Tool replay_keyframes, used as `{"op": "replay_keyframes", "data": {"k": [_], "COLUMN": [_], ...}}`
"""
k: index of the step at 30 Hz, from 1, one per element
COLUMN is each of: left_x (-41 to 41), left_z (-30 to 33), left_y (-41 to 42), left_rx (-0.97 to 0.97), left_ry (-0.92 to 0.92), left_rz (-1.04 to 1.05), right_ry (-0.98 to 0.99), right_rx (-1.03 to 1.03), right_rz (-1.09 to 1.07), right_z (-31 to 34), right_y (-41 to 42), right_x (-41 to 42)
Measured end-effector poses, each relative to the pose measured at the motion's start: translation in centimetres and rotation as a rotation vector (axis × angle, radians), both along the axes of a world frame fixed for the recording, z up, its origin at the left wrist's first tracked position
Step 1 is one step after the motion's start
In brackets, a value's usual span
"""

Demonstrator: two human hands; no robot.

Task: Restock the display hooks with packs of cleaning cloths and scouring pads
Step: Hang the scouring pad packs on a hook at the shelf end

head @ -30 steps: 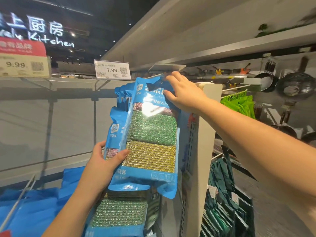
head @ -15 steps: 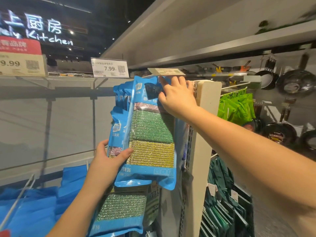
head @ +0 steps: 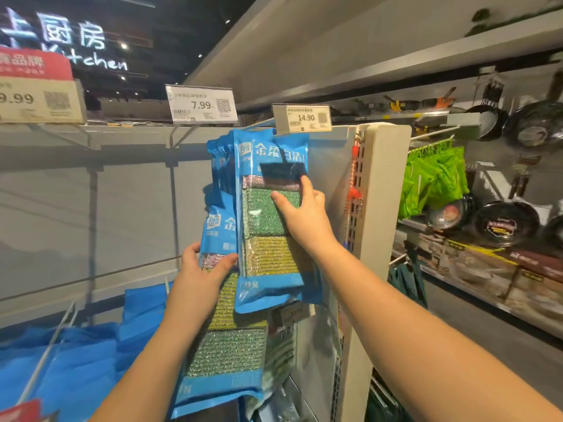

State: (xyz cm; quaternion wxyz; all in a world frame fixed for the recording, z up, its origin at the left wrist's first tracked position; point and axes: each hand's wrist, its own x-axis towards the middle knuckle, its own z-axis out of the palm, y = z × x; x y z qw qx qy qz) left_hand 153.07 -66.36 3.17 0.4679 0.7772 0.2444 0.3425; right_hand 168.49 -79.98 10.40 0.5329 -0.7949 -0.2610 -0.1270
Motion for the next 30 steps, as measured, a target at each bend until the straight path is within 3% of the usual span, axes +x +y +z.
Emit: {"op": "replay_keyframes", "data": {"k": [9,16,24,30], "left_x": [-3.5,-5.1,-3.3,0.4], "left_z": [-0.9,-0.6,1.2,3.8], "left_y": [3.9,4.4,2.2,-0.2], "left_rx": [-0.025,-0.007,0.045,-0.013], "left_ry": [-0.031,-0.059,-0.137,-0.214], "left_rz": [0.115,0.035,-0.140,-0.260], "right_ry": [0.000,-0.010,-0.477,-0.651], "right_rx": [-0.040,-0.045,0.096,-0.015], "right_rz": [0.055,0.029,-0.043,-0.071], "right_z": [-1.3,-1.7,5.4,9.3], "right_y": [2.3,3.0,-1.6,-4.8], "right_x": [4.5,4.2,-0.6,-1.3]}}
